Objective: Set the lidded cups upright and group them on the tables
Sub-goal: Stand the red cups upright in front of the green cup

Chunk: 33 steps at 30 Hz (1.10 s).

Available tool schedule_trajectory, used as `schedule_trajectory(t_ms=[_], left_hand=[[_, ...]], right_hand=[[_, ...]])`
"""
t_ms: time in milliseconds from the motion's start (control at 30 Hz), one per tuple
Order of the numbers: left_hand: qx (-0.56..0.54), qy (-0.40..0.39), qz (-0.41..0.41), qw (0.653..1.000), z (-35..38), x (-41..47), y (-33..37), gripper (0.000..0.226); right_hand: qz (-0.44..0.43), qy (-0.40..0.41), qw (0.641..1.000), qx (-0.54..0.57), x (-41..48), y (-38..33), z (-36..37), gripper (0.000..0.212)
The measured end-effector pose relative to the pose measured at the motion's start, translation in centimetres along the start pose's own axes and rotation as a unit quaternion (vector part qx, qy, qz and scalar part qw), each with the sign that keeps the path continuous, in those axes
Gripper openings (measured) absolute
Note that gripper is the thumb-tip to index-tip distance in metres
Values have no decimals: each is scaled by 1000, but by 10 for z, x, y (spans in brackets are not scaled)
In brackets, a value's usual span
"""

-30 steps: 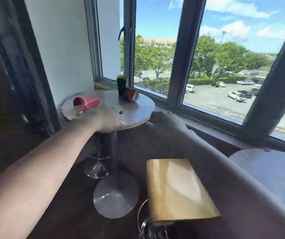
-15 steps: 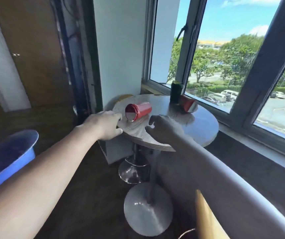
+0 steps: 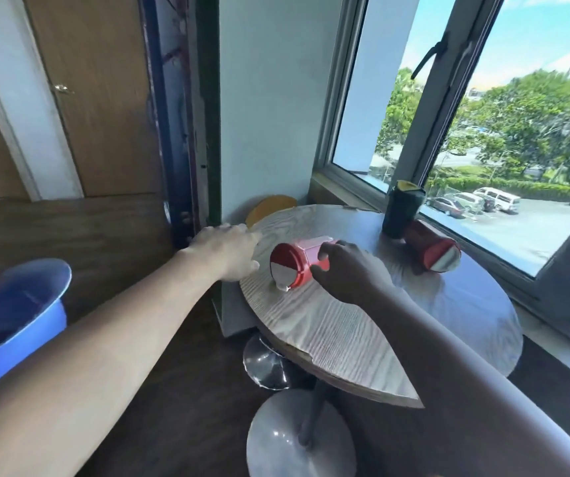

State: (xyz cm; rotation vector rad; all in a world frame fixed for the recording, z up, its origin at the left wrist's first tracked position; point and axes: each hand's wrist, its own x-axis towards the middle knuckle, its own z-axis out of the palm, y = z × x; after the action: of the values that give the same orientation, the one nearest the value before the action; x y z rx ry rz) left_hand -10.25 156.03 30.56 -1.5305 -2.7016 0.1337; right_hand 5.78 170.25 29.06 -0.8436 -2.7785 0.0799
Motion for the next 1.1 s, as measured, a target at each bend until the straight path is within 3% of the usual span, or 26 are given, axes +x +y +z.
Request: schedule_trajectory(t_ms=[133,267,400,567,667,733,800,867,933,1100], left_hand=[[17,0,22,1000,11,37,-4,52],[-108,-34,67,991,26,68,-17,65],[-265,-86,149,949,37,86,-29,62],[-389,-9,193,901,63,107,-36,39],[-461,14,207,863,68,121,-35,44],[-522,22,222,823,64,131,-32,57],[-558,15,247,792,53,142,-26,67],[-550,10,281,787,39,151,-15,72],[-527,14,305,793,30,160,-2,71],[-520,0,322,791,19,181,19,80]], right_hand=[[2,18,1000,3,18,8,5,39],[-42,23,998,27,21,18,19,50],[-97,23,993,55,18,23,40,65],[-97,81,989,77,19,14,61,67],[-39,128,980,145,18,12,68,66],[29,158,959,234,19,12,69,66],[92,192,908,360,24,13,66,62],[146,229,862,429,29,14,59,52],[188,256,848,424,32,18,55,46],[244,283,792,483,31,24,52,65]])
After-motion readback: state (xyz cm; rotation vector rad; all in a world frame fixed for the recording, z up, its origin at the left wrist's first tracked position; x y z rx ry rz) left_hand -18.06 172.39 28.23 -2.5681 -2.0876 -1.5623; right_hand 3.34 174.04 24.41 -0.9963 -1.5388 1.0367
